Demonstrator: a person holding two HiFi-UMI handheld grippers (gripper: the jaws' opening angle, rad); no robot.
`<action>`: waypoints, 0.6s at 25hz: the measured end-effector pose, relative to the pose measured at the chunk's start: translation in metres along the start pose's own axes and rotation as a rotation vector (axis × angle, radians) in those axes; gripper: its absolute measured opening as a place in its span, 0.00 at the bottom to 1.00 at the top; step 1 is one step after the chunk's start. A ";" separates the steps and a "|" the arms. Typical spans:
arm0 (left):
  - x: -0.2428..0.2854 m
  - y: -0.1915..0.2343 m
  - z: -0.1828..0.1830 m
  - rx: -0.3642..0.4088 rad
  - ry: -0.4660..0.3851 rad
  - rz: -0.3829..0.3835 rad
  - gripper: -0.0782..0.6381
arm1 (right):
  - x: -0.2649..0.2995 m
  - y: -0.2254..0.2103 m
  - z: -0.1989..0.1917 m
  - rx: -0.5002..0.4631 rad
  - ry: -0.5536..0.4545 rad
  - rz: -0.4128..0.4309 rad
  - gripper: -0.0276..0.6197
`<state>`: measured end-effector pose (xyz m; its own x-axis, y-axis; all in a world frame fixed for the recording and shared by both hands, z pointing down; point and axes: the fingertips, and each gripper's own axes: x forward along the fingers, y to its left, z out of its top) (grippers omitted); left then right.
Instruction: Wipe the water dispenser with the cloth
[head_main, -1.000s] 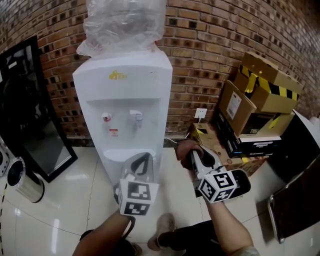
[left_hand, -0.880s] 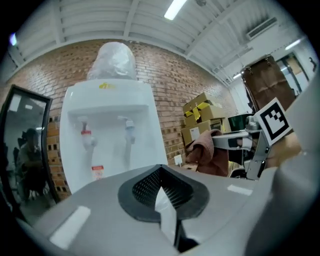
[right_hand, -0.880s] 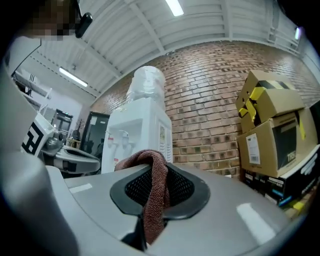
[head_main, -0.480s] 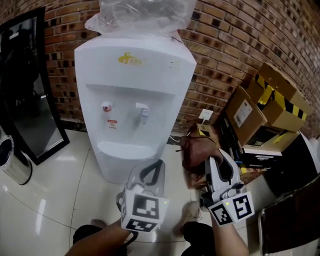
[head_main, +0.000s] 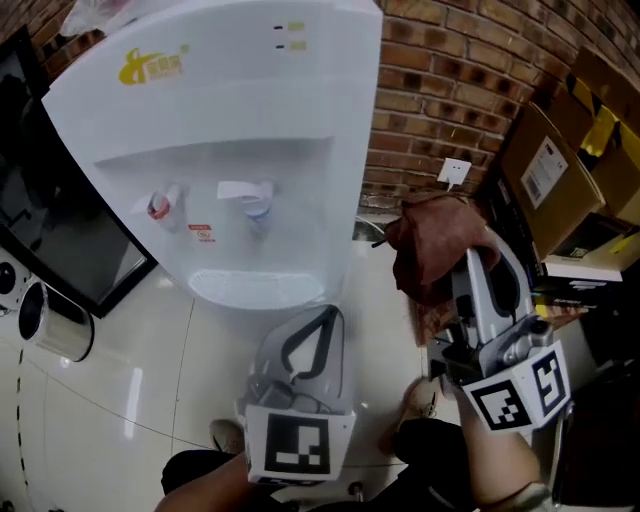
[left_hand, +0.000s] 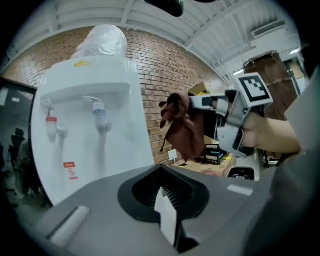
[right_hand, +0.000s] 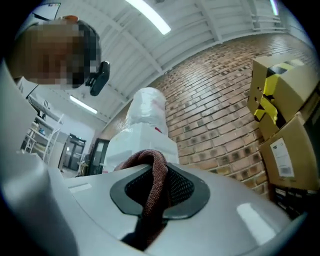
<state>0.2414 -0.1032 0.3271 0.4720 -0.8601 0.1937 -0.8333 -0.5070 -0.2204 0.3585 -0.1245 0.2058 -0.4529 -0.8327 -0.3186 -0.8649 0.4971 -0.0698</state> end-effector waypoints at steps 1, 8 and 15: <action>-0.004 0.006 -0.002 -0.002 0.011 0.026 0.11 | 0.005 -0.005 0.005 0.015 -0.032 -0.012 0.15; -0.024 0.063 0.016 -0.045 -0.021 0.286 0.11 | 0.067 0.002 0.010 0.013 -0.144 0.110 0.15; -0.025 0.071 0.056 -0.091 -0.105 0.392 0.11 | 0.079 0.015 0.074 -0.051 -0.257 0.236 0.15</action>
<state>0.1867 -0.1212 0.2528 0.1369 -0.9905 0.0119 -0.9755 -0.1369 -0.1722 0.3256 -0.1649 0.1096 -0.5774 -0.6046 -0.5487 -0.7556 0.6502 0.0788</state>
